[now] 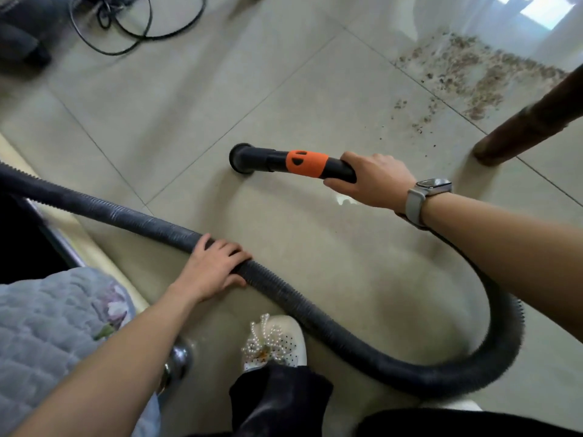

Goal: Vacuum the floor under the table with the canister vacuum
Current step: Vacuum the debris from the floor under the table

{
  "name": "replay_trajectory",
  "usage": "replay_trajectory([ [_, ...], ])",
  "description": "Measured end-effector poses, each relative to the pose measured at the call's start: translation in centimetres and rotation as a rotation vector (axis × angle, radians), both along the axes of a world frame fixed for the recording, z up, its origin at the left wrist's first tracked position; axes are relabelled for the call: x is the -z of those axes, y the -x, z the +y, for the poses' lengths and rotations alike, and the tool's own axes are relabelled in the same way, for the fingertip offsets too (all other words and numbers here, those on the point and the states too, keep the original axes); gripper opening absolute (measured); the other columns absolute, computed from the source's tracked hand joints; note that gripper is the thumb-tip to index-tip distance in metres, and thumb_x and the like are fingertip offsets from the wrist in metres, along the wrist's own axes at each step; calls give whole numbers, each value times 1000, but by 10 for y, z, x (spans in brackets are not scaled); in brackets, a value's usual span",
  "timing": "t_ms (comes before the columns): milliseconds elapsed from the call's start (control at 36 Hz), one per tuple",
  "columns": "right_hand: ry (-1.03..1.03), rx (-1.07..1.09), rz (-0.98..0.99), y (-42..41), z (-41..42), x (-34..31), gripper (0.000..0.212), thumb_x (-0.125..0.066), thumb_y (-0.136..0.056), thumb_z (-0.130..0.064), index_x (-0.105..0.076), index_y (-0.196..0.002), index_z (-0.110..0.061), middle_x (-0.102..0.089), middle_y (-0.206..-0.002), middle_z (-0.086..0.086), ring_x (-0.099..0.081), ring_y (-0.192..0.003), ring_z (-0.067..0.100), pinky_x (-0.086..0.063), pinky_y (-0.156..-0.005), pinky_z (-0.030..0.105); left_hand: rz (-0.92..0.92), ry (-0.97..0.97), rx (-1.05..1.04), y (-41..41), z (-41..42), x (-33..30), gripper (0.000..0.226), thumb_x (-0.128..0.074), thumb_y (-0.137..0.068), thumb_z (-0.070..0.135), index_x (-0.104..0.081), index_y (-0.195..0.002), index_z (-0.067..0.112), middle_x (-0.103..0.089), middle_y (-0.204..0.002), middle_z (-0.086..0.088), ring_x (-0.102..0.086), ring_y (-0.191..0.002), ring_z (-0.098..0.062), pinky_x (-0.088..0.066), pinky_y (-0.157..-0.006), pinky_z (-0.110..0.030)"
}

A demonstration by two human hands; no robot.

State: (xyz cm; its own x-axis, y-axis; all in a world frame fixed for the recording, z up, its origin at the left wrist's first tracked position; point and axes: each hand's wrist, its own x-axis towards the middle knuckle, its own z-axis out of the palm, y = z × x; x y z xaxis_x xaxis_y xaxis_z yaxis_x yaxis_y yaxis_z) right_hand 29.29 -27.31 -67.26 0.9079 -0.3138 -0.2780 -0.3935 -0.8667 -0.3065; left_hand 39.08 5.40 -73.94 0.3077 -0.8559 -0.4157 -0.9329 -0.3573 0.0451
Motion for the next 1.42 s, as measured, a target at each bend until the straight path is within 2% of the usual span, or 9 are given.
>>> replay_trajectory([
  [83, -92, 43, 32, -4, -2, -2, 37, -46, -90, -59, -48, -92, -22, -50, -69, -2, -50, -64, 23, -33, -53, 28, -91, -50, -133, -20, 3, -3, 57, -85, -56, 47, -70, -106, 24, -69, -102, -1, -64, -98, -23, -39, -95, -57],
  [306, -191, 10, 67, -20, 8, -15, 35, -45, -91, -57, -49, -91, -22, -53, -63, -4, -55, -53, 17, -43, -55, 27, -228, -257, -294, -53, -5, -15, 57, -54, -86, 52, -40, -139, 36, -44, -141, 10, -38, -131, -14, -22, -110, -46],
  [583, -152, -120, 120, 4, 29, -15, 32, -47, -92, -56, -46, -91, -24, -50, -74, -3, -51, -71, 23, -34, -61, 29, 113, -383, -535, -51, -31, -23, 60, -64, -82, 30, -45, -138, 31, -48, -138, -3, -43, -130, -26, -32, -108, -43],
  [667, -118, -51, 102, 31, 12, -17, 33, -48, -92, -55, -46, -89, -22, -47, -69, -4, -49, -69, 24, -32, -58, 30, 174, -318, -640, -46, -39, -23, 58, -63, -85, 30, -44, -140, 27, -48, -141, -5, -43, -131, -25, -33, -108, -42],
  [778, -62, 35, 89, 63, -12, -22, 33, -49, -90, -55, -48, -85, -23, -47, -63, -7, -50, -64, 22, -31, -50, 27, 123, 28, -780, -23, -57, -21, 52, -62, -88, 37, -49, -133, 16, -49, -136, -15, -45, -126, -32, -39, -103, -46],
  [889, -39, 65, 97, 77, -21, -25, 32, -50, -90, -55, -50, -86, -22, -47, -63, -8, -49, -61, 19, -32, -51, 28, 86, 313, -617, 1, -85, -26, 67, -64, -86, 38, -37, -141, 10, -39, -141, -14, -41, -126, -34, -37, -101, -48],
  [1111, -13, 60, 110, 105, -35, -30, 30, -50, -91, -53, -48, -88, -23, -47, -65, -7, -48, -59, 16, -32, -49, 27, 172, 346, -278, 23, -163, -21, 60, -57, -92, 36, -35, -145, 22, -38, -149, -1, -27, -141, -25, -22, -112, -50],
  [1250, 68, 20, 93, 114, -44, -27, 36, -50, -91, -51, -53, -99, -17, -54, -77, -2, -51, -64, 18, -36, -51, 26, 220, 431, -200, 28, -185, -19, 44, -61, -90, 24, -50, -131, 12, -55, -127, -8, -52, -111, -33, -35, -94, -41],
  [1417, 149, -112, 67, 93, -38, -20, 57, -51, -89, -58, -41, -127, -17, -62, -107, 4, -60, -83, 25, -42, -62, 29, 231, 455, -166, 39, -189, -21, 43, -60, -91, 24, -49, -131, 14, -53, -129, -4, -53, -109, -31, -45, -79, -42],
])
